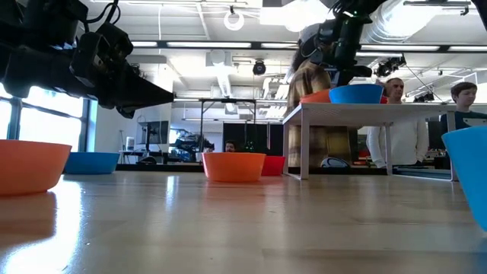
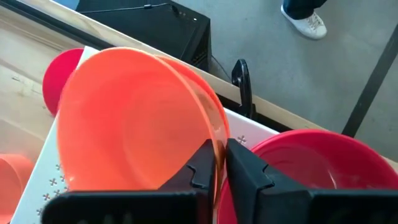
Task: Pick & Place Mini bowls
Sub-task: Stack the orange bowl on the orange bowl on the shelf
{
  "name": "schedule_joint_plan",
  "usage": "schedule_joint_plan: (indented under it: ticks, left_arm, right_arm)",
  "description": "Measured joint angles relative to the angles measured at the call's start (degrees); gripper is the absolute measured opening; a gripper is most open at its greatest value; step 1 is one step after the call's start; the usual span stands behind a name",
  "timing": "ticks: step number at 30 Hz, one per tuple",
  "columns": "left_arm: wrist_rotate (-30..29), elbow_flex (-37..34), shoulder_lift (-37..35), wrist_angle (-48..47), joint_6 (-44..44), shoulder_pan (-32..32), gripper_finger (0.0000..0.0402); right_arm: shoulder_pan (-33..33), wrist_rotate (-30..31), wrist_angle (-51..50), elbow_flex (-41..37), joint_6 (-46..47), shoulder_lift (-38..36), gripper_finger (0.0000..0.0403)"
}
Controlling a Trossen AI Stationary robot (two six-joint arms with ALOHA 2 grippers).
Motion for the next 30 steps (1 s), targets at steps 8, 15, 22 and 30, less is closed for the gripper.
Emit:
schedule_joint_plan:
  ticks: [8,15,22,30]
  left_arm:
    - [0.0,0.0,0.0,0.0,0.0,0.0,0.0001]
    - [0.0,0.0,0.0,0.0,0.0,0.0,0.0001]
    - [0.0,0.0,0.0,0.0,0.0,0.0,0.0001]
    - [0.0,0.0,0.0,0.0,0.0,0.0,0.0001]
  right_arm:
    - [0.0,-0.9,1.0,0.0,-0.1,0.0,0.0037]
    - [0.1,-0.9,1.1,0.0,-0.4,0.0,0.0003]
    - [0.7,-2.3,2.2,-0.5,0.2,0.0,0.0001]
    - [1.0,-2.6,7.0,-6.0,0.4,0.0,0.0004]
